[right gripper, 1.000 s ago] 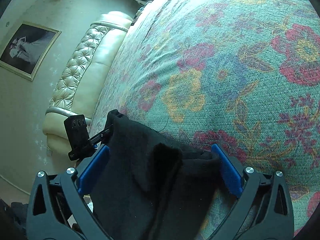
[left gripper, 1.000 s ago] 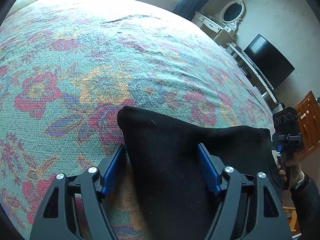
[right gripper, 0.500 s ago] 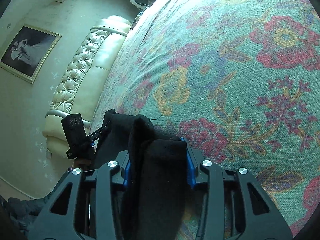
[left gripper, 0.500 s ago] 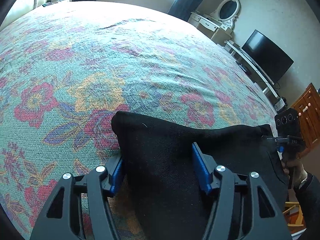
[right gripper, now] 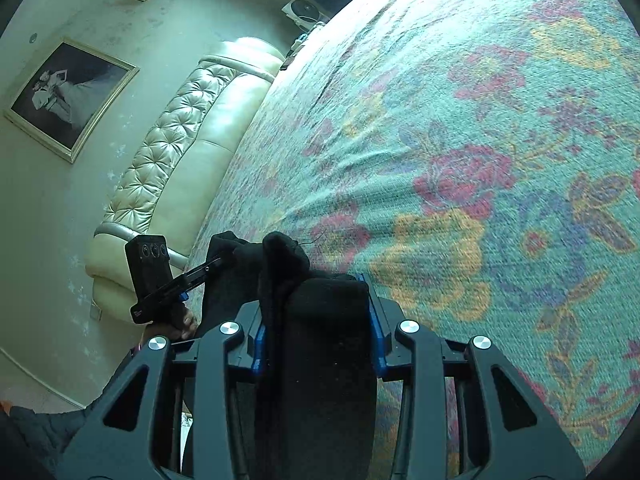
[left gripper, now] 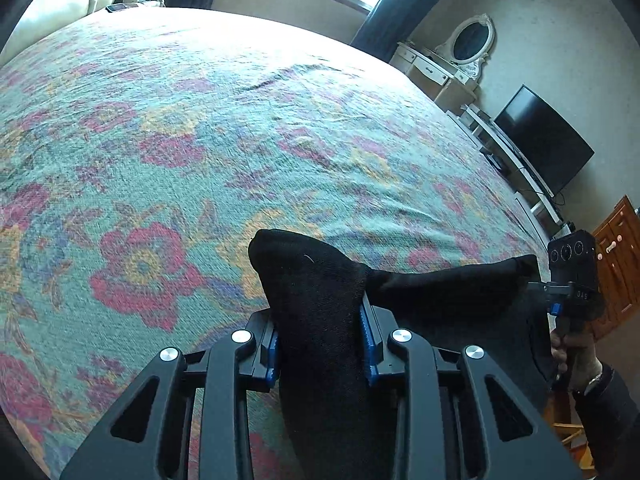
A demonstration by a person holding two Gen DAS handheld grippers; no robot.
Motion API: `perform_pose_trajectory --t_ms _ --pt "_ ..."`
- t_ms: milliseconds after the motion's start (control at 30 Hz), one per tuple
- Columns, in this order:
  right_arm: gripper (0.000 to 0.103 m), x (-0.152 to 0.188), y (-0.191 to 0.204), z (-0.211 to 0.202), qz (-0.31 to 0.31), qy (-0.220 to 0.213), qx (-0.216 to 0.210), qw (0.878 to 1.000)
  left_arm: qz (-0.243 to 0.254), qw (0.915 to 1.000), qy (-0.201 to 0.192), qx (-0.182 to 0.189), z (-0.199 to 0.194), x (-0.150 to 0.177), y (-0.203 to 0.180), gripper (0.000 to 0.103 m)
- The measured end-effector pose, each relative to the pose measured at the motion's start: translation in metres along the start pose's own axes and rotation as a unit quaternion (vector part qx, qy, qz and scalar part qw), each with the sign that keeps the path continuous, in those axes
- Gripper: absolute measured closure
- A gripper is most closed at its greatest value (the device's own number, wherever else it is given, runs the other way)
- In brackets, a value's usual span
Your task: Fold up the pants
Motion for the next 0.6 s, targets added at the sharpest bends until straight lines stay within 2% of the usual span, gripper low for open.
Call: perform_pose_trajectory --t_ms 200,400,500,600 --pt "0.066 -0.025 0.001 0.05 0.021 0.001 -0.019 1.0 0.007 0.9997 0.004 -0.023 0.015 -0.038 0.043 0.072" --pt "0.066 -0.04 -0.014 0.075 0.049 -0.001 -0.027 0.998 -0.01 0.9996 0.005 -0.025 0.033 -0.051 0.068 0.071" --pt "0.065 -0.04 -0.022 0.075 0.065 -0.003 -0.04 0.997 -0.017 0.9996 0.013 -0.018 0.042 -0.044 0.073 0.063" --pt "0.059 -0.038 -0.022 0.073 0.065 -0.002 -0.042 0.997 -0.031 0.9995 0.004 -0.002 0.038 -0.041 0.079 0.047"
Point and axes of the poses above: each gripper's, at about its wrist camera, not at the fingertips, and z roughly the way its jaws point, y to its left, x to its underside, the point moved 8 cm from there along z, roughly the way its jaws point, and after that the axes turned 6 degrees about -y, right-handed, at the moved point
